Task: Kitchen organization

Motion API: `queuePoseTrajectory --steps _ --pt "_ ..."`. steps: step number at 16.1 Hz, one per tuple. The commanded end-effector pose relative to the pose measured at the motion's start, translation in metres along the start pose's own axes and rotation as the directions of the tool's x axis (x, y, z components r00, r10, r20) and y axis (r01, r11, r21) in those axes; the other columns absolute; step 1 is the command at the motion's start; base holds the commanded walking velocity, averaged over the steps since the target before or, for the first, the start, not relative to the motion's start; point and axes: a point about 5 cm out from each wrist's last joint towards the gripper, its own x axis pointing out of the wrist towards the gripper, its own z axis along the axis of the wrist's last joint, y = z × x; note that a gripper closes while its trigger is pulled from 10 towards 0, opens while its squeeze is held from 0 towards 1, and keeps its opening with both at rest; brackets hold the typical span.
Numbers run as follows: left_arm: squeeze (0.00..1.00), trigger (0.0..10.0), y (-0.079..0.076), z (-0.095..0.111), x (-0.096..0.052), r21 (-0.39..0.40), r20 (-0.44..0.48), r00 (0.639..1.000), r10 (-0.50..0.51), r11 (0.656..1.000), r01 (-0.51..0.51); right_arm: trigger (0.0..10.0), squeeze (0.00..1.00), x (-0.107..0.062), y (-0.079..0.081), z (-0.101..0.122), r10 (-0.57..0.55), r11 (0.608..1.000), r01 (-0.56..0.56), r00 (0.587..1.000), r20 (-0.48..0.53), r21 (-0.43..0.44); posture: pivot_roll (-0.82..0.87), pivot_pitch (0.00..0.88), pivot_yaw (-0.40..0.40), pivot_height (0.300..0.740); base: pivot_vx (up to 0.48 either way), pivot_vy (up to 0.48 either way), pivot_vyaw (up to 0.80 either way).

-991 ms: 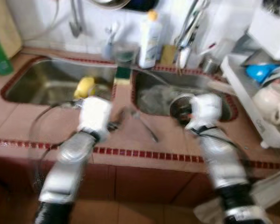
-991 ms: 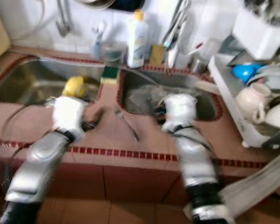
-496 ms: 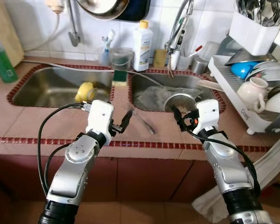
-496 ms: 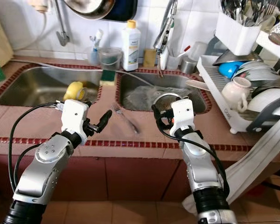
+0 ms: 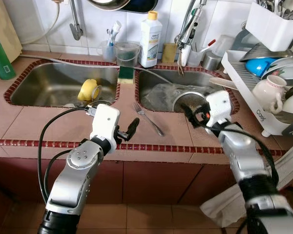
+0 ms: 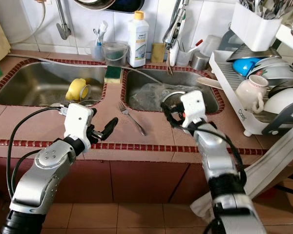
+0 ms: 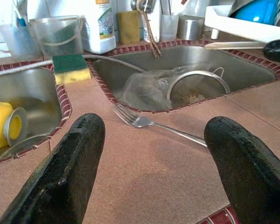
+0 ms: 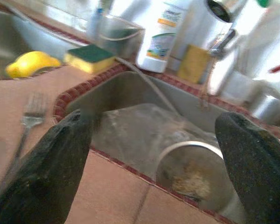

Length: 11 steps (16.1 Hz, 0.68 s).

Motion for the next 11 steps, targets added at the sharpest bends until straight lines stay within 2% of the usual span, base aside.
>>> queuePoseTrajectory --steps 1,3,5,7,11 --pt "0.0 10.0 -0.001 0.003 -0.001 -0.007 0.007 1.0 0.01 1.0 -0.01 10.0 0.0 0.003 -0.002 0.004 0.035 0.999 -0.035 0.999 0.01 0.003 0.02 0.066 -0.082 0.74 0.0 0.0 0.0" --pt "0.0 10.0 0.002 0.006 -0.005 -0.038 0.021 0.999 0.035 0.999 -0.035 10.0 0.0 0.01 0.002 0.01 0.114 0.993 -0.115 0.993 0.024 0.03 0.03 0.085 -0.096 0.74 0.0 0.0 0.0" --pt "0.0 10.0 0.009 0.006 -0.008 -0.03 0.016 0.998 0.06 0.998 -0.059 10.0 0.0 0.015 0.003 0.012 0.149 0.988 -0.149 0.989 0.023 0.037 0.04 0.101 -0.105 0.74 0.0 0.0 0.0" --pt "0.0 10.0 0.026 0.007 -0.016 -0.028 0.006 0.993 0.119 0.993 -0.118 10.0 0.0 0.025 0.004 0.015 0.183 0.98 -0.184 0.983 0.017 0.07 0.04 0.115 -0.109 0.74 0.0 0.0 0.0" --pt "0.0 10.0 0.035 0.013 -0.023 -0.034 0.001 0.989 0.145 0.989 -0.144 10.0 0.0 0.031 0.007 0.013 0.235 0.965 -0.232 0.972 -0.002 0.124 0.06 0.156 -0.107 0.74 0.0 0.0 0.0"
